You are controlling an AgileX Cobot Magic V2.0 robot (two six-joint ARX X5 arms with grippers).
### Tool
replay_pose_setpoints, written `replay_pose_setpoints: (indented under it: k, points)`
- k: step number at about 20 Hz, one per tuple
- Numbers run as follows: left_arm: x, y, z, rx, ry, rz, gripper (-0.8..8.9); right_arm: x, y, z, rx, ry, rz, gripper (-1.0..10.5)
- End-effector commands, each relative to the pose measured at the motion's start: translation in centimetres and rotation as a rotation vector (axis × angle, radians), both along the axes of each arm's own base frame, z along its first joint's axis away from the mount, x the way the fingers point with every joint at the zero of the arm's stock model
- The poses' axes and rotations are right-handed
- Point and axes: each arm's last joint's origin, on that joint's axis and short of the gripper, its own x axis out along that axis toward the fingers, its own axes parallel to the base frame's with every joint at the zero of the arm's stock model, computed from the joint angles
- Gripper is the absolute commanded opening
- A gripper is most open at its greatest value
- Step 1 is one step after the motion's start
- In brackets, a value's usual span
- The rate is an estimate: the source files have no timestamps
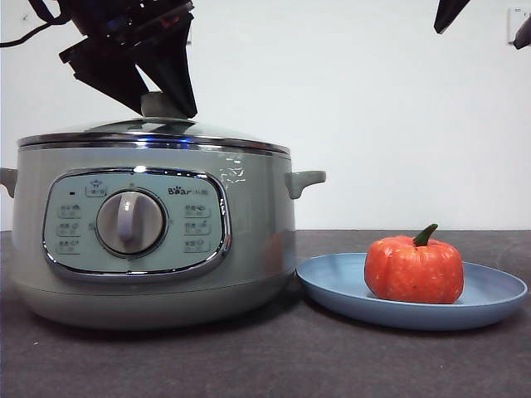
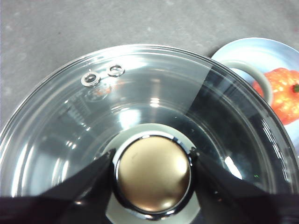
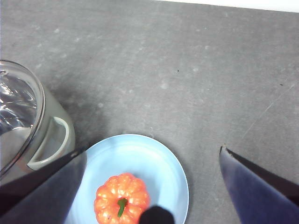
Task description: Take the pumpkin out from the steamer,put the pumpkin in the blue plate,close the lid
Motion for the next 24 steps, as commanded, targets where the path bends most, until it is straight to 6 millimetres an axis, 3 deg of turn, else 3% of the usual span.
replay_pose_setpoints:
  k: [1,4,7,8,11,12,14,17,20,22,24]
  points:
    - [0.1,0.0,0.3,0.01,-0.039,0.011,4.46,0.1,0.0,-0.1,0.004,0.001,-0.005,4.7]
    - [-0.6,0.4,1.3,0.0,-0.069,0.023,4.39,0.1,0.0,-0.1,0.006,0.002,-0.002,4.7]
    - [-2.7,1.7,3.5,-0.041,-0.113,0.037,4.34,0.0,0.0,-0.1,0.007,0.008,0.003,4.6]
    - [-3.7,2.2,4.3,-0.054,-0.124,0.042,3.96,-0.3,-0.1,-0.1,0.003,0.016,0.004,4.0]
    - [-6.8,4.1,6.3,-0.048,-0.179,0.05,-0.26,-1.4,-0.5,0.0,-0.001,0.025,0.006,0.6]
    - [-7.7,4.7,6.8,-0.037,-0.208,0.07,-0.08,-1.9,-0.7,0.1,0.006,0.007,0.007,-0.2]
    - [-9.3,5.8,7.4,-0.03,-0.26,0.114,-0.08,-3.2,-1.2,-0.2,0.041,-0.076,0.013,-0.2]
    - [-11.8,7.4,6.0,-0.052,-0.35,0.163,-0.08,-5.4,-1.8,-2.4,0.114,-0.233,0.034,-0.2]
    - [-14.0,8.8,2.3,-0.083,-0.437,0.204,-0.08,-7.3,-2.6,-4.7,0.196,-0.326,0.027,-0.2]
    - [-15.5,9.7,0.6,-0.152,-0.511,0.219,-0.08,-8.2,-3.0,-4.9,0.215,-0.357,0.025,-0.2]
    - [-16.2,10.1,0.4,-0.192,-0.522,0.236,-0.08,-8.3,-3.1,-4.7,0.222,-0.375,0.021,-0.2]
